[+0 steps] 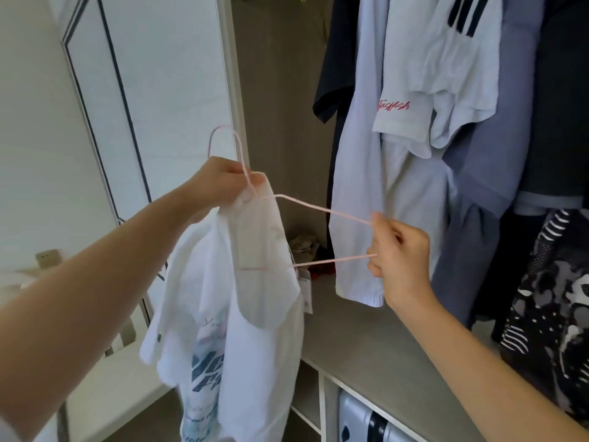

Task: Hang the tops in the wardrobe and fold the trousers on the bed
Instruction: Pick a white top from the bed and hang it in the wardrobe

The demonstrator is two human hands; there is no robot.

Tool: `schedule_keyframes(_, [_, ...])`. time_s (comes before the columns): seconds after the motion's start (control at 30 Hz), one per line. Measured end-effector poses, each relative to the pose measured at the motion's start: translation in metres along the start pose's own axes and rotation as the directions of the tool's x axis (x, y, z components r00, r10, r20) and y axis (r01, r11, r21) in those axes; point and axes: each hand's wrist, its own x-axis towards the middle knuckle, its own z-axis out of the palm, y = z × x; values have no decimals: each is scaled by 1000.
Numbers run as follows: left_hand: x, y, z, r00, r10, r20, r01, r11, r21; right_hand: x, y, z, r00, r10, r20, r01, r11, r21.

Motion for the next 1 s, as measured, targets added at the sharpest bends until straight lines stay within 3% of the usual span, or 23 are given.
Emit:
schedule_keyframes(0.13, [-4, 13, -10, 989, 93, 114, -54, 950, -309, 1, 0, -4, 983, 137, -122, -103, 963, 250])
schedule_keyframes(0.17, [-5, 15, -12, 980, 153, 129, -114, 957, -266, 3, -4, -6, 975, 172, -144, -118, 939, 323])
schedule_keyframes(0.2, [-5, 16, -13, 964, 237, 117, -225, 969, -106, 4, -7, -6, 968, 197, -157, -125, 916, 382])
schedule_keyframes(0.27, [-5, 17, -10, 919, 384, 92, -395, 892, 218, 5, -14, -2, 966, 211, -152, -125, 889, 441])
schedule_keyframes(0.33, [-4, 15, -7, 919, 391, 54, -391, 882, 263, 3, -18, 6, 974, 188, -124, -117, 894, 433])
schedule_keyframes(0.53, [-5, 10, -5, 928, 363, -90, -351, 928, 127, 0, -14, 16, 981, 193, -8, -183, 942, 280])
schedule_keyframes(0.63, [-6, 6, -9, 939, 325, -115, -312, 942, 121, 10, -10, 14, 979, 204, 7, -204, 977, 54])
schedule_keyframes(0.7, [-6, -1, -12, 947, 287, -146, -272, 955, 115, 16, -4, 8, 996, 66, -55, -78, 968, -241])
schedule_keyframes(0.77, [-6, -6, -15, 947, 258, -189, -247, 966, 80, 14, 1, 4, 967, -238, -87, 179, 887, -426])
schedule_keyframes(0.8, [-5, -7, -16, 949, 240, -204, -231, 971, 66, 7, 0, 6, 915, -400, -51, 342, 837, -426])
schedule_keyframes(0.87, [-6, -4, -15, 949, 222, -222, -217, 975, 47, -10, 2, 21, 830, -528, 182, 558, 769, -313])
schedule_keyframes(0.93, [-5, 3, -14, 947, 231, -224, -227, 973, 43, -28, 8, 41, 771, -384, 508, 575, 762, -297])
schedule_keyframes(1.0, [-5, 9, -15, 943, 244, -227, -242, 970, 35, -35, 18, 56, 706, -84, 704, 532, 719, -448])
